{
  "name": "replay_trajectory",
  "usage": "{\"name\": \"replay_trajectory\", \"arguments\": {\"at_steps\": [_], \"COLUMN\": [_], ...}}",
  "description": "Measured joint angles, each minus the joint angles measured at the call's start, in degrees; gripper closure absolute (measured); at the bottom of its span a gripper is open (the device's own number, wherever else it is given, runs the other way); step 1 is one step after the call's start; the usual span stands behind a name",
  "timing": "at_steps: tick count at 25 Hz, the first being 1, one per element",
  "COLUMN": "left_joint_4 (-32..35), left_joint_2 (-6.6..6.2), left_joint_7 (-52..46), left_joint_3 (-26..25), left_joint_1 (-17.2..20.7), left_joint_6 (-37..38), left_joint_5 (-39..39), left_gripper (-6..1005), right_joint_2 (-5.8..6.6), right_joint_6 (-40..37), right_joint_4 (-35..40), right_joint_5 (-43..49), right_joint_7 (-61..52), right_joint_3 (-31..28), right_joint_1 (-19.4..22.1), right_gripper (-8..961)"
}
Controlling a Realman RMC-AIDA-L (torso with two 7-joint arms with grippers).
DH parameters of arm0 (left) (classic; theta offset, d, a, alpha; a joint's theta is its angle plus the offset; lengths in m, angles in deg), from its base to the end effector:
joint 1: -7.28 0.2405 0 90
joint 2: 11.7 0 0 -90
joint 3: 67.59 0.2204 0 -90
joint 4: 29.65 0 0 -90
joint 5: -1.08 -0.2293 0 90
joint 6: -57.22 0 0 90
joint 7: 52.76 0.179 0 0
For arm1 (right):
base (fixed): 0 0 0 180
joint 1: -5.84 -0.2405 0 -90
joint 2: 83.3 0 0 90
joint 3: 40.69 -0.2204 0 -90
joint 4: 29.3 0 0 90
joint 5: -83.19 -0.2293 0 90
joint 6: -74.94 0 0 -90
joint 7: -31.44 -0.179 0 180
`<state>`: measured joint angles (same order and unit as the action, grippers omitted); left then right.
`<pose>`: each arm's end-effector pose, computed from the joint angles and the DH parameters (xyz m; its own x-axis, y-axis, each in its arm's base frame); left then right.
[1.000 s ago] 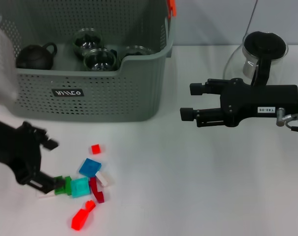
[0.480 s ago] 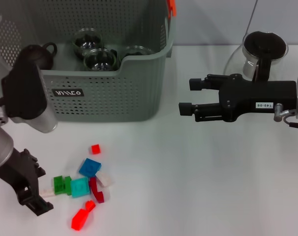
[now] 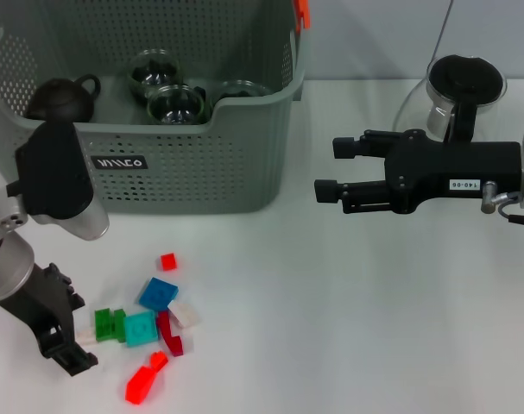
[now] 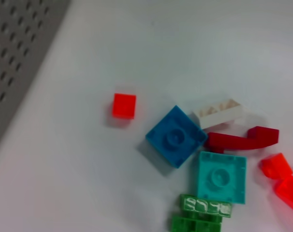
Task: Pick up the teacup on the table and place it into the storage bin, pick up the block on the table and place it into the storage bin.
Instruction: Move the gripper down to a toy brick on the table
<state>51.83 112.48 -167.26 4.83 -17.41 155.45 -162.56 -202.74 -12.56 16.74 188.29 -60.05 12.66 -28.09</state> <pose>-0.2411 0.3124 0.0100 0.7540 0.4060 -0.5164 0.2928 -0.9114 -0.2892 0.1601 0.3657 -0.0139 0.8012 -0.3137 -0.5096 -0.3954 -0.9167 -0.0573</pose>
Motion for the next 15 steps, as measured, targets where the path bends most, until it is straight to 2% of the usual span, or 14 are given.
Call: {"name": "replay_trajectory", "arguments": {"at_steps": [8,13,15], "left_joint_4": [-2.4,-2.6,-2.6], "left_joint_2": [-0.09,-0.08,-0.08], "left_joint_7": [0.7,1.0,1.0], "left_joint_3": [0.1,0.2,0.2], "left_joint_1": [0.0,0.1,0.1], "left_joint_6": [-1.9,-2.0,-2.1], "left_joint_5": [-0.1,-0.2,-0.2], "left_gripper": [153,325,352], "right_joint_2": [0.00,0.00,0.00], "right_joint_6": [0.1,-0.1,-0.4], "right_joint_4": [-0.6,-0.7,-0.7], "right_joint_5": [0.0,0.0,0.0], "right_joint_7": [0.3,0.6,0.7], "right_joint_3": [0.0,0.2,0.3], "right_joint_1": [0.0,0.0,0.0], "right_gripper": [68,69,68]}}
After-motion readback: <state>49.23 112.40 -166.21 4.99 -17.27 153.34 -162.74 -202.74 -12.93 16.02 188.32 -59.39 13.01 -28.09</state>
